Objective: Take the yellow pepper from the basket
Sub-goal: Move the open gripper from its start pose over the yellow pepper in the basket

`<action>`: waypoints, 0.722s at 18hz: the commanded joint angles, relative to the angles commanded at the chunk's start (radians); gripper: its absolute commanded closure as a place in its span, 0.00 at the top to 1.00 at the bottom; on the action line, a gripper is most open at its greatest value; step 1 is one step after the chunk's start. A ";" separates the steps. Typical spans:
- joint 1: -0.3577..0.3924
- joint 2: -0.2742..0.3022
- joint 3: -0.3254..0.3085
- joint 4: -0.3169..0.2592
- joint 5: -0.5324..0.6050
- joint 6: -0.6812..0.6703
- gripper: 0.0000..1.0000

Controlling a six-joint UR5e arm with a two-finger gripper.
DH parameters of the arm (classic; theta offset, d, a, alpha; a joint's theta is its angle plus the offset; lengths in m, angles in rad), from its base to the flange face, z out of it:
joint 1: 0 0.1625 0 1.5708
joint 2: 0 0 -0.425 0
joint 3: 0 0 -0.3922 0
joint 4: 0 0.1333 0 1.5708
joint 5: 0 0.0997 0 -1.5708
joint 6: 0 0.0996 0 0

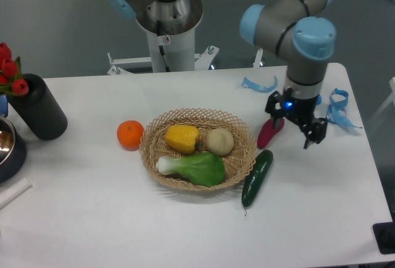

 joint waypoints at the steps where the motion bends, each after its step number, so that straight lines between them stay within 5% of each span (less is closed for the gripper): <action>1: -0.012 0.002 -0.003 0.003 0.003 0.003 1.00; 13: -0.241 0.038 -0.065 -0.014 0.003 0.078 1.00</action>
